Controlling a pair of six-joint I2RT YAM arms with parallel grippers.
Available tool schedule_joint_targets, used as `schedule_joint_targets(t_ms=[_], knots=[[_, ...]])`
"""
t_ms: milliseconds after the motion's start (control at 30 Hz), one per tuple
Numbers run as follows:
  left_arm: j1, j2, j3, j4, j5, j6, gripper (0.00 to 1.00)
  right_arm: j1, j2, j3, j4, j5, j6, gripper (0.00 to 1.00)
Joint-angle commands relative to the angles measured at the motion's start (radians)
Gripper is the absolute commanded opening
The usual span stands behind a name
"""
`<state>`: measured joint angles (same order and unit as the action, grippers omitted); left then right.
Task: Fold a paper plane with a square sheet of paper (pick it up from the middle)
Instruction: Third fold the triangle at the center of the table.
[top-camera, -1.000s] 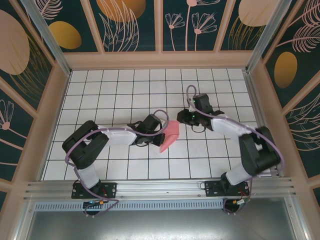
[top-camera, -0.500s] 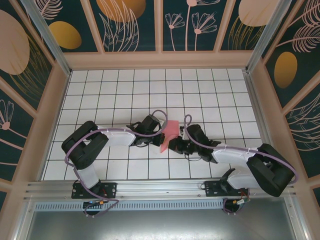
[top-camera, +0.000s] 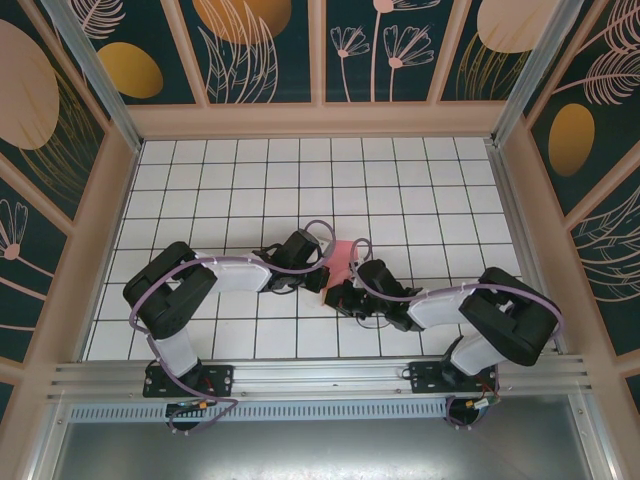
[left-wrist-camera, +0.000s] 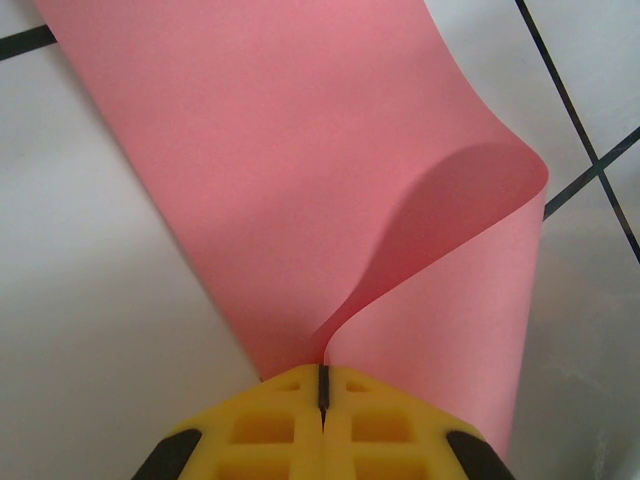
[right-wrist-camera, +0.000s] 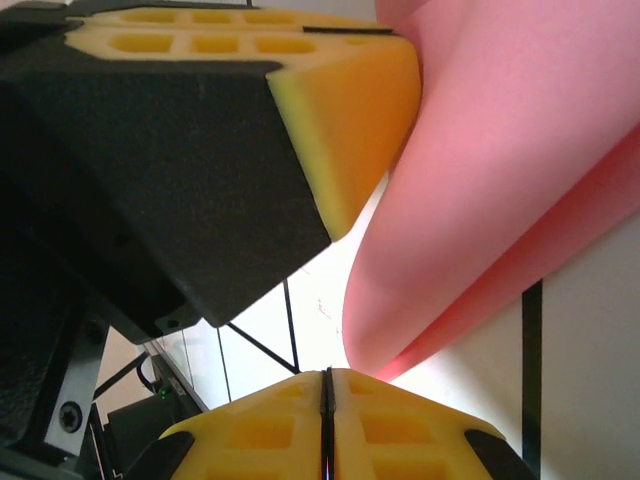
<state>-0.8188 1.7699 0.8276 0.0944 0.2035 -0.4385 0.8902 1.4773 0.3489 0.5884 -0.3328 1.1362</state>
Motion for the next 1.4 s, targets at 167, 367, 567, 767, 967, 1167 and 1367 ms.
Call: schedule_joint_targets(t_ms=[167, 367, 567, 767, 967, 1167, 1367], knots=[[-0.001, 0.035, -0.009, -0.081, 0.008, 0.029, 0.03, 0.006, 0.025, 0.005, 0.071, 0.029, 0.016, 0.12], [-0.001, 0.036, -0.007, -0.082, 0.007, 0.032, 0.03, 0.006, 0.067, 0.018, 0.093, 0.015, 0.018, 0.12], [-0.001, 0.038, -0.004, -0.085, 0.0, 0.036, 0.02, 0.007, 0.102, 0.008, 0.1, 0.02, 0.024, 0.13], [-0.001, 0.046, 0.005, -0.093, -0.009, 0.044, 0.02, 0.007, 0.134, 0.001, 0.109, 0.02, 0.029, 0.13], [-0.002, 0.051, 0.009, -0.097, -0.013, 0.048, 0.02, 0.005, 0.148, 0.006, 0.046, 0.019, 0.032, 0.13], [-0.002, 0.048, 0.015, -0.104, -0.016, 0.052, 0.02, -0.011, 0.035, 0.037, -0.03, 0.024, 0.0, 0.14], [-0.002, 0.049, 0.016, -0.105, -0.016, 0.054, 0.02, -0.046, -0.017, 0.047, -0.073, 0.033, -0.018, 0.11]])
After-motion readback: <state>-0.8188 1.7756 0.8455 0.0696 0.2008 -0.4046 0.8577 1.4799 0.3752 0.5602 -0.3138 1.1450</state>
